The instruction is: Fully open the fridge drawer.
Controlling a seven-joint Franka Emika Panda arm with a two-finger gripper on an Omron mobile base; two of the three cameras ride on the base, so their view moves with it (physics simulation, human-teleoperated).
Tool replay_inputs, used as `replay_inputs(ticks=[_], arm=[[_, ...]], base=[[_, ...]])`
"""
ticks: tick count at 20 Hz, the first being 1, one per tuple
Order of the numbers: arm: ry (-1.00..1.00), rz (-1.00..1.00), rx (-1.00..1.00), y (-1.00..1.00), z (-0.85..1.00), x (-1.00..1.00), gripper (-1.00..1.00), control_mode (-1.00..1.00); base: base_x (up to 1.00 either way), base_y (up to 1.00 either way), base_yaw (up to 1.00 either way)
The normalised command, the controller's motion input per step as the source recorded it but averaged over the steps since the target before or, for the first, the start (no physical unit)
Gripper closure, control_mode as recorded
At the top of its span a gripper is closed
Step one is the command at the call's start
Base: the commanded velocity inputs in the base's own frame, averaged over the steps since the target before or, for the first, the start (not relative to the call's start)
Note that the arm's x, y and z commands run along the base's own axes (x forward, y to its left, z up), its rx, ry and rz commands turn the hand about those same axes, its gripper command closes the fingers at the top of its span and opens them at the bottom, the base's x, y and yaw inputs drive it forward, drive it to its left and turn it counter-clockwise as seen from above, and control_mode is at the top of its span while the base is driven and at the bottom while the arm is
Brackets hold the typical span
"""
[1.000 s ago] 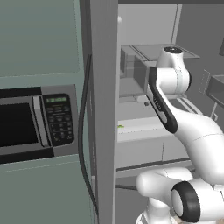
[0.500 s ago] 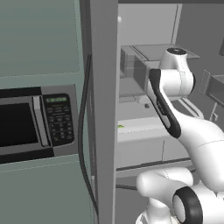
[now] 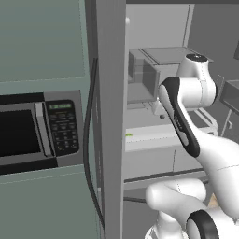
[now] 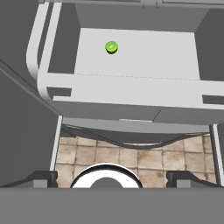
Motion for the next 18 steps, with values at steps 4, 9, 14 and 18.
replay_inputs(ticks=[4, 9, 14, 18], arm=[[0.0, 0.0, 0.0, 0.0, 0.0, 0.0, -1.0, -1.0], [0.0, 0.0, 0.0, 0.0, 0.0, 0.0, -1.0, -1.0], [0.0, 0.0, 0.0, 0.0, 0.0, 0.0, -1.0, -1.0], [0.0, 0.0, 0.0, 0.0, 0.0, 0.0, -1.0, -1.0]], base=[[0.0, 0.0, 0.0], [0.0, 0.0, 0.0], [0.0, 0.0, 0.0], [0.0, 0.0, 0.0]])
